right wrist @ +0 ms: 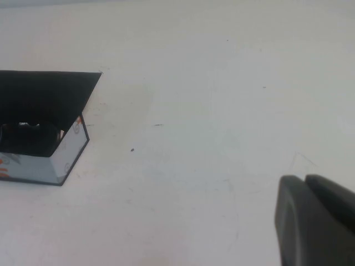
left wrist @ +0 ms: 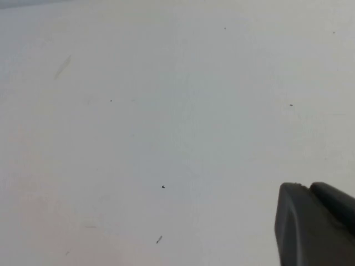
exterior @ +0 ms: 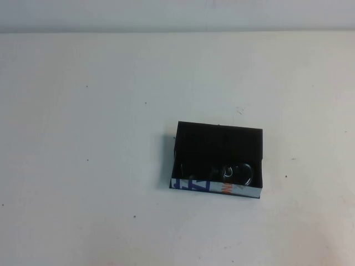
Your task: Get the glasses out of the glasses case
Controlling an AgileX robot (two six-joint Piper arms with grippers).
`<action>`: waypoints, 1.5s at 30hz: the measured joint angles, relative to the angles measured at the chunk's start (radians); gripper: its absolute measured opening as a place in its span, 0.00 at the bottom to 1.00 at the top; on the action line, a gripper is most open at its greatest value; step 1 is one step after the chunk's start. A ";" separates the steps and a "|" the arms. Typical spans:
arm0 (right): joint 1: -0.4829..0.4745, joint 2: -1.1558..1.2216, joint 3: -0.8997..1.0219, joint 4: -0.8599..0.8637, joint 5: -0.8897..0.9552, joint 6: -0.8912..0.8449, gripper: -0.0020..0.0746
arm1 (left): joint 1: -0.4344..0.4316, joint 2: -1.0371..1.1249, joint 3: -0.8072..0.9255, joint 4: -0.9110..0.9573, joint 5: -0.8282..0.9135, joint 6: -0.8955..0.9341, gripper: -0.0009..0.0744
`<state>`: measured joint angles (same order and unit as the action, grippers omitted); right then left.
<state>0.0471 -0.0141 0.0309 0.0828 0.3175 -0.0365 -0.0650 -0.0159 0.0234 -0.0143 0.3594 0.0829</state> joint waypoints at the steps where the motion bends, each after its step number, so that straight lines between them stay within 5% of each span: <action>1: 0.000 0.000 0.000 0.000 0.000 0.000 0.00 | 0.000 0.000 0.000 0.000 0.000 0.000 0.01; 9: 0.000 0.000 0.000 0.023 0.000 0.000 0.00 | 0.000 0.000 0.000 0.000 0.000 0.000 0.01; 26: 0.000 0.000 0.000 0.380 -0.005 0.000 0.00 | 0.000 0.000 0.000 0.000 0.000 0.000 0.01; 38: 0.000 0.000 0.000 1.083 -0.041 0.002 0.00 | 0.000 0.000 0.000 0.000 0.000 0.000 0.01; 45: 0.000 0.000 0.000 1.025 -0.068 0.002 0.00 | 0.000 0.000 0.000 0.000 0.000 0.000 0.01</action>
<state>0.0471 -0.0141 0.0309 1.1077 0.2500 -0.0344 -0.0650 -0.0159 0.0234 -0.0143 0.3594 0.0829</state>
